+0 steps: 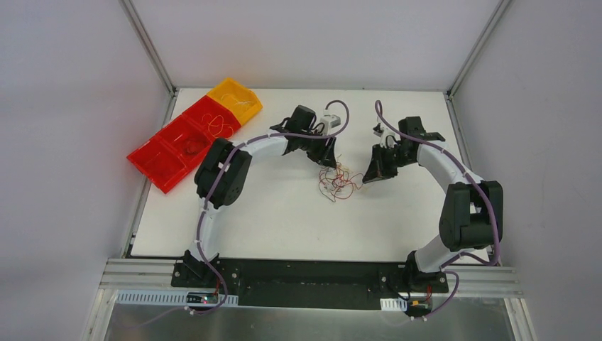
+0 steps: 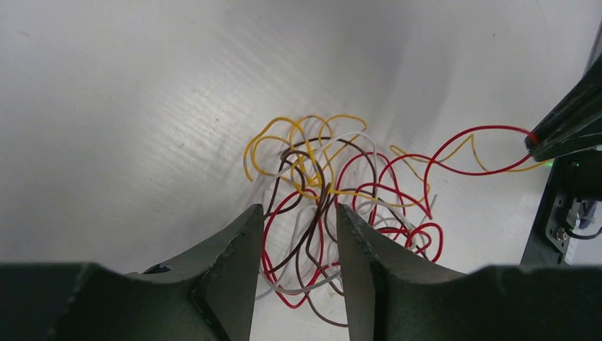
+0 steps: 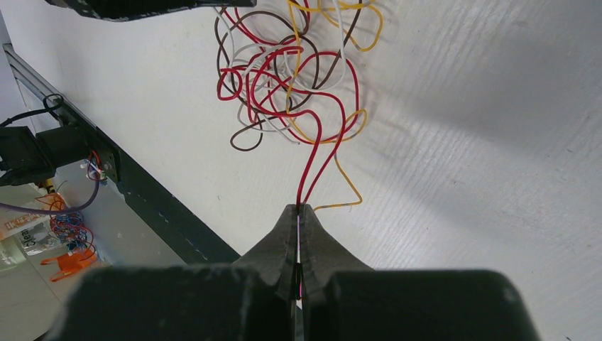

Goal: Untangle the cables

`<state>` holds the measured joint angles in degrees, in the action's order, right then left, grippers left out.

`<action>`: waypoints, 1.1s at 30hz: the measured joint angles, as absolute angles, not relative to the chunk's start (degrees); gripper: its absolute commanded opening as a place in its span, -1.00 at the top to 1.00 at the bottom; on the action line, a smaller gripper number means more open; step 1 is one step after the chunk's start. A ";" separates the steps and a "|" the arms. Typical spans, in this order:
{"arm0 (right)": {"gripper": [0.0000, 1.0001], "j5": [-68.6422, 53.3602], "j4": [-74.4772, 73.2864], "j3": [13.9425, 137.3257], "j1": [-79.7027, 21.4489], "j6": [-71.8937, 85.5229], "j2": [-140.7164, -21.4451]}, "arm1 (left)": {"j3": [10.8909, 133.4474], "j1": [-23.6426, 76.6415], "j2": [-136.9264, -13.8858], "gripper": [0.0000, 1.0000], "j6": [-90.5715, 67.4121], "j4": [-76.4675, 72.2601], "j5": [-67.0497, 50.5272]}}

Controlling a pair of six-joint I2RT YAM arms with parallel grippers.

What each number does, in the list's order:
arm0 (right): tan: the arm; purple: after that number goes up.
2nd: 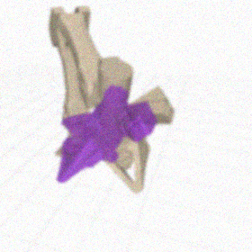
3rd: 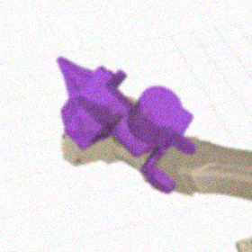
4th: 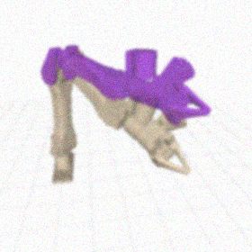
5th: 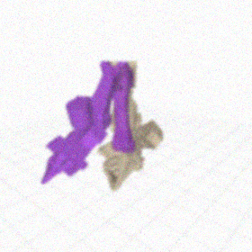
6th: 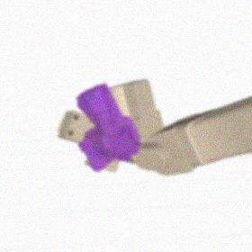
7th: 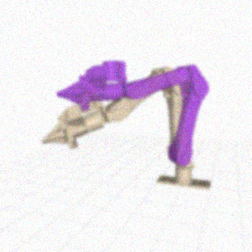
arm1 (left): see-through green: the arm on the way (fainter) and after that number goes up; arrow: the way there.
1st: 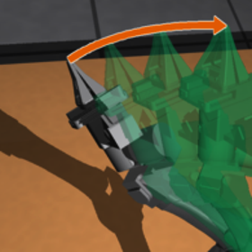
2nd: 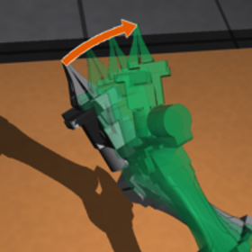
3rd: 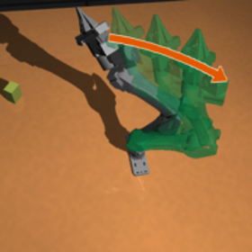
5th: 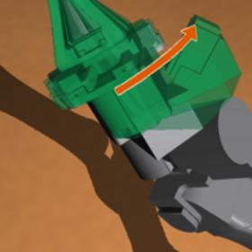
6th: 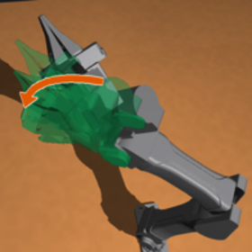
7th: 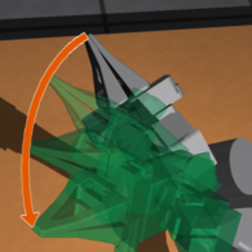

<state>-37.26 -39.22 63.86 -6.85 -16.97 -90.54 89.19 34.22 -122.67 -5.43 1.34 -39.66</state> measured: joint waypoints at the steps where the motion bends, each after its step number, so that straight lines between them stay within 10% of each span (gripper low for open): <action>1: 1.00 -37.26 -39.24 63.86 -6.70 -16.97 -90.56 | 89.19 34.20 -123.26 0.26 -5.45 2.07 -40.10; 7: 1.00 -36.93 -39.20 63.86 -6.35 -16.97 -90.78 | 89.12 34.17 -123.66 0.99 -6.09 3.31 -42.09; 33: 1.00 -15.16 -38.46 62.00 -1.78 -26.37 -97.21 | 114.13 10.57 -105.36 1.00 -40.16 -10.15 -47.92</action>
<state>-15.16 -38.46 62.00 -1.78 -26.37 -97.21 114.13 10.57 -105.36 -40.16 -10.15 -47.92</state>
